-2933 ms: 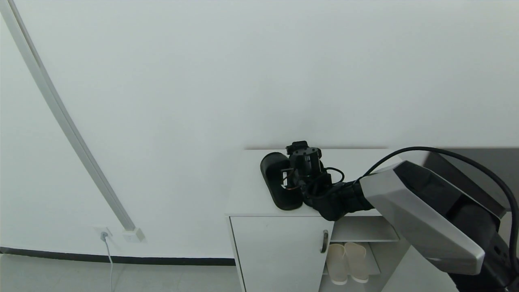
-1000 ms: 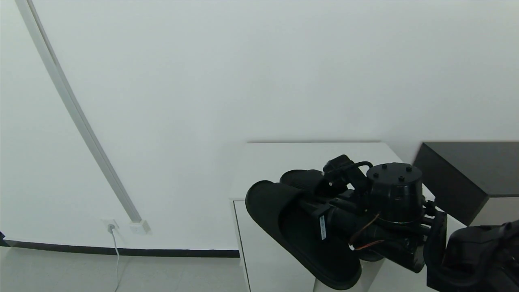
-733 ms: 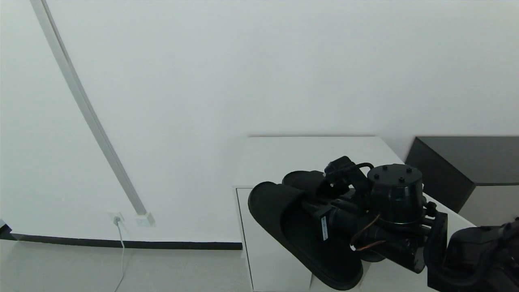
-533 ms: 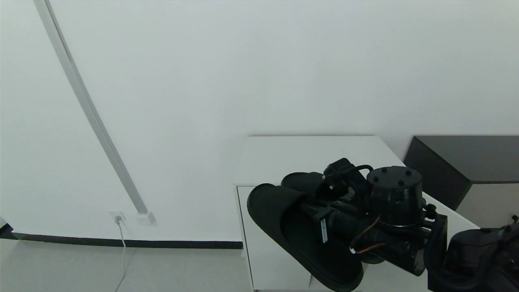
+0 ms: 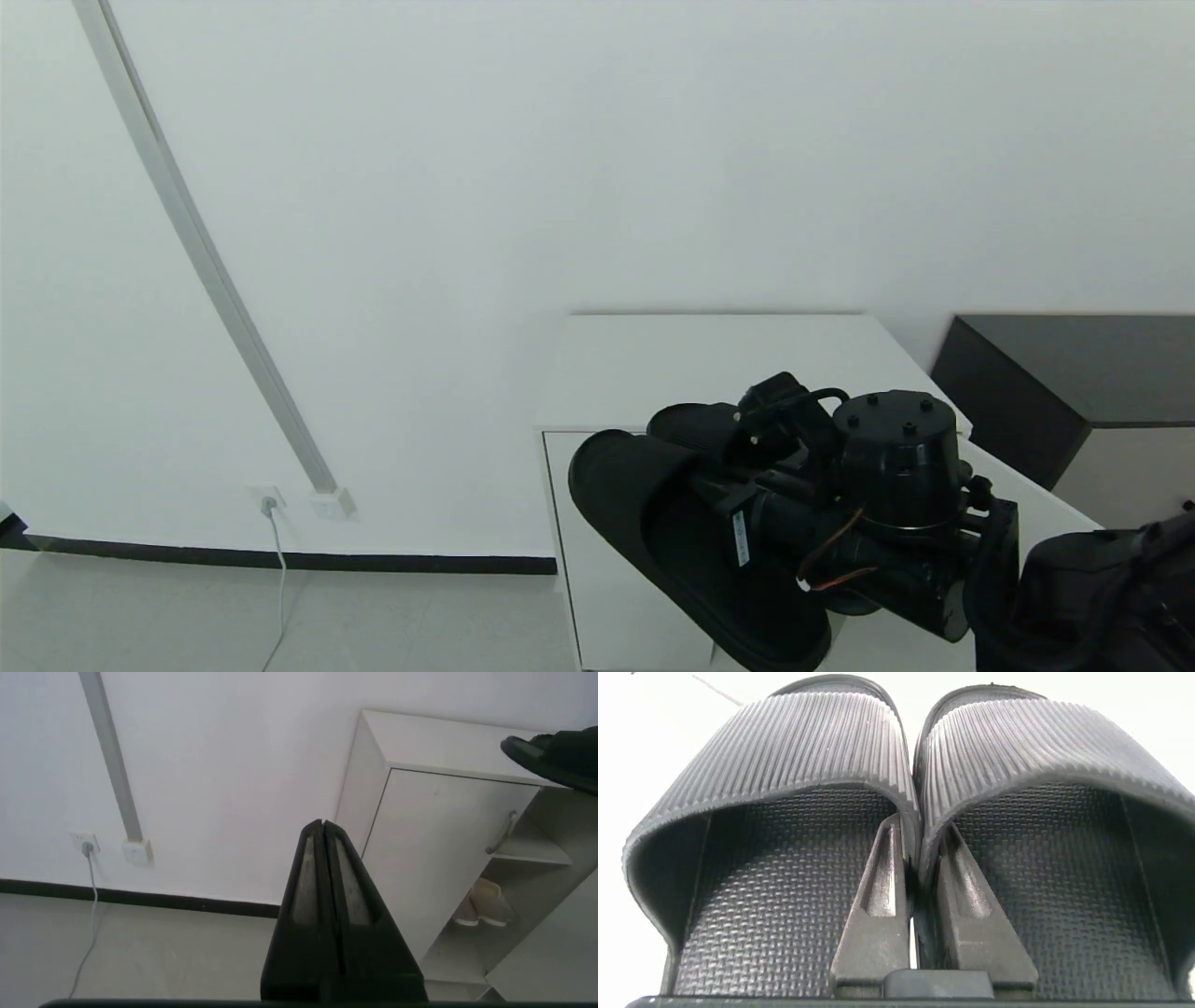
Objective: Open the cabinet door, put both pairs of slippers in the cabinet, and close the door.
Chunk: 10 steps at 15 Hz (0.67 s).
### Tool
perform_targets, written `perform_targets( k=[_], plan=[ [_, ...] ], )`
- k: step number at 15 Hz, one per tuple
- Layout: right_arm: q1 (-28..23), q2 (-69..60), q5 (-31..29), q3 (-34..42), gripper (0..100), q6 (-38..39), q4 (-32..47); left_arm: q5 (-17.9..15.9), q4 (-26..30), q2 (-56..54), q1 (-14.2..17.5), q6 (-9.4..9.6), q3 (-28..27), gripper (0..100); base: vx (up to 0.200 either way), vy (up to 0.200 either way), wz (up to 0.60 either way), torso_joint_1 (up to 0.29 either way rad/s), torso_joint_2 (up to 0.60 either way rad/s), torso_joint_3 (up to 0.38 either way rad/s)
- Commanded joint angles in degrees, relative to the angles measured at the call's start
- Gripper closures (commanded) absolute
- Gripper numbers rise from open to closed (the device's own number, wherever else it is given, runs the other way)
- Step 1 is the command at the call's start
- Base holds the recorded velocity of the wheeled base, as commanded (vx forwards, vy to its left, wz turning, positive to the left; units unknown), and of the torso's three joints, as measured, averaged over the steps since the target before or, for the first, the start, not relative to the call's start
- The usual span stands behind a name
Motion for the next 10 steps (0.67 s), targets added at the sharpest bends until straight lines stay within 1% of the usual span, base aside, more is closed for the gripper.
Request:
perform_targets(
  k=[1, 10],
  plan=[
    [-0.05, 0.33, 0.01, -0.02, 100, -0.01, -0.02, 0.02, 0.01, 0.08, 0.05, -0.02, 0.01, 100, 0.000, -0.200, 0.00, 0.017, 0.00, 0.002],
    [-0.22, 0.59, 0.01, -0.11, 100, 0.17, -0.02, 0.02, 0.01, 0.08, 0.05, -0.10, 0.01, 100, 0.000, -0.200, 0.00, 0.004, 0.00, 0.001]
  ],
)
